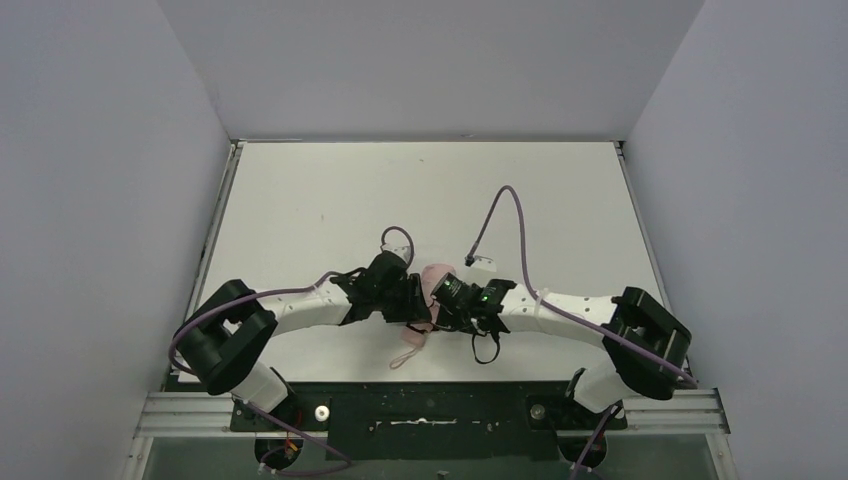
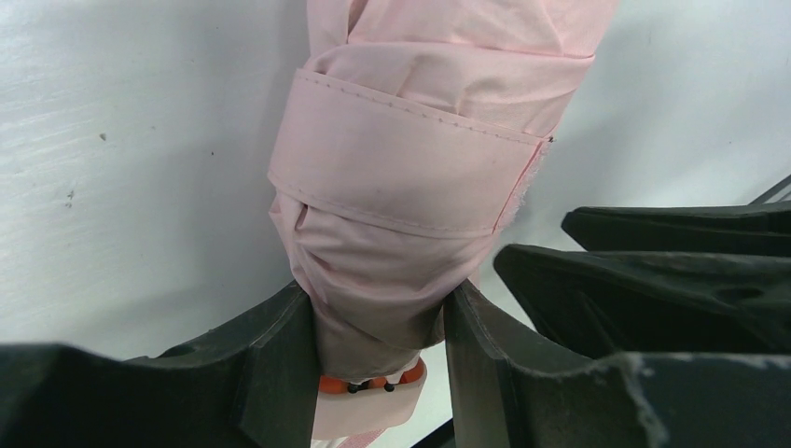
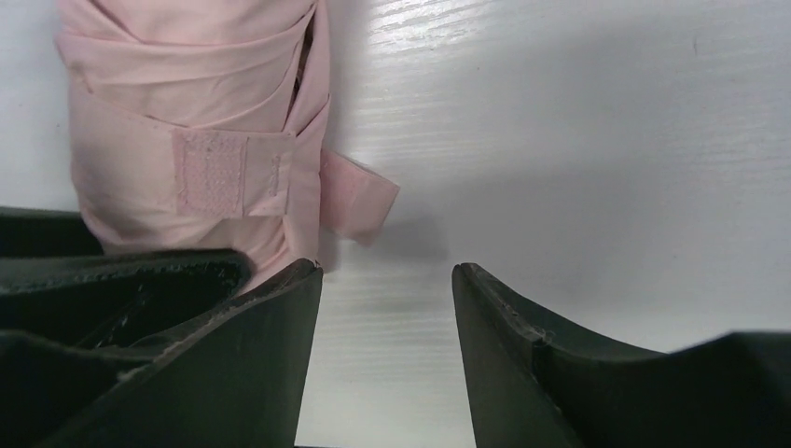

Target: Put away the umbrella

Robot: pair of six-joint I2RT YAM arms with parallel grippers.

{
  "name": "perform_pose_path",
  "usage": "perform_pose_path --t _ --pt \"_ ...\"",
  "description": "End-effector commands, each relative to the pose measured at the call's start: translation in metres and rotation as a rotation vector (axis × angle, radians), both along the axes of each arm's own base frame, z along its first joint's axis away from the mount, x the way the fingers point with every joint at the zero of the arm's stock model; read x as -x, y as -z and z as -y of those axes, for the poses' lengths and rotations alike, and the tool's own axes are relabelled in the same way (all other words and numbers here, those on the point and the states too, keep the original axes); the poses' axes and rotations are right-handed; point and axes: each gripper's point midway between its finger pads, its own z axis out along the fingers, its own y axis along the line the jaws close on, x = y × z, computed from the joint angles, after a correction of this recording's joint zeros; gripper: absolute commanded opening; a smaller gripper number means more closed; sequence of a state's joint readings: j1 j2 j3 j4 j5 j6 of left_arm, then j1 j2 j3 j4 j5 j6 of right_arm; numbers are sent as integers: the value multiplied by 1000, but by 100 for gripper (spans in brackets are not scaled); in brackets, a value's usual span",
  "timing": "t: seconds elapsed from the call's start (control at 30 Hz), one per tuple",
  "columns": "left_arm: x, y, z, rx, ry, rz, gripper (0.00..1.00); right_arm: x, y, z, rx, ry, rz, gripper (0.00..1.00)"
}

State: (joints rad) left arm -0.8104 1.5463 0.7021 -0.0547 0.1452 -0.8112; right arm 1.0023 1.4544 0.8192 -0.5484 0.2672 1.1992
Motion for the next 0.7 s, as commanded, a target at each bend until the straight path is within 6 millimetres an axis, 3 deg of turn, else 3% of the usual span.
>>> perform_pose_path --t 0.0,0.27,0.67 --pt "11 25 -33 -143 -81 -43 0 -17 -8 -14 -6 42 38 54" --pt "17 30 -35 -144 -69 -47 0 -23 -1 -7 42 66 27 50" --pt "18 33 -32 -133 -58 -47 0 -37 11 -12 92 40 -8 47"
